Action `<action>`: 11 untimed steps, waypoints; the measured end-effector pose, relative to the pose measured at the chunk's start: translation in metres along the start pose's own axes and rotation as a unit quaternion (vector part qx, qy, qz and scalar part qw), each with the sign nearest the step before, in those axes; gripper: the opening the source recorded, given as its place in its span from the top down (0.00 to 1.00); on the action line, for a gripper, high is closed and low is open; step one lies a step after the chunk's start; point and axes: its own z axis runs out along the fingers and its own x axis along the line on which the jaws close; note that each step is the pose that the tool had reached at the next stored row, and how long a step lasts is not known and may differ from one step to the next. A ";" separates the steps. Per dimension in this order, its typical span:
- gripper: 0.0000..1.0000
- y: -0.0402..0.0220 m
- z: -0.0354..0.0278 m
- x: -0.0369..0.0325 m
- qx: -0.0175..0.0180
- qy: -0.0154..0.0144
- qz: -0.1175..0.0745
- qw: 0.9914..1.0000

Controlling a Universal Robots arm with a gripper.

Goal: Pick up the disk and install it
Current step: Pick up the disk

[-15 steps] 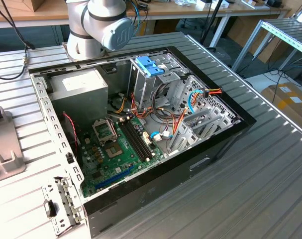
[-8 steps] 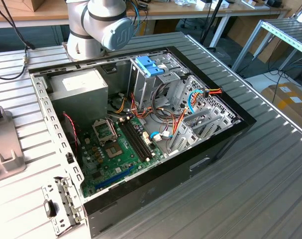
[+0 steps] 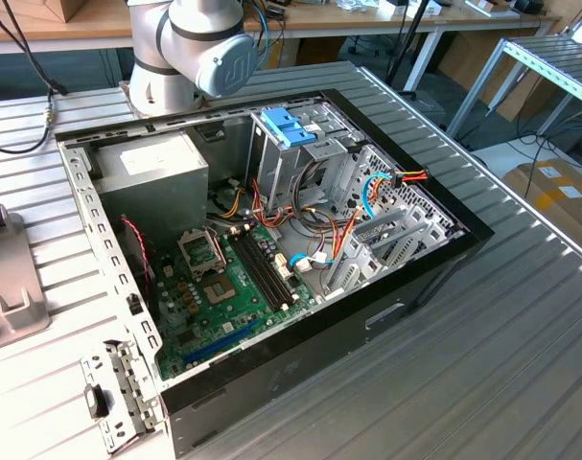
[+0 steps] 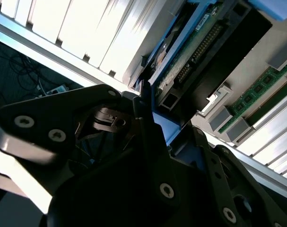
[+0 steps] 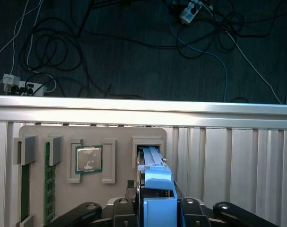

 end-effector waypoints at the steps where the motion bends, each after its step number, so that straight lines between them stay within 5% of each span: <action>1: 0.63 0.0000 0.0000 0.0000 0.000 0.000 0.000 1.000; 11: 0.63 0.0001 -0.0025 -0.0001 0.000 0.000 0.000 1.000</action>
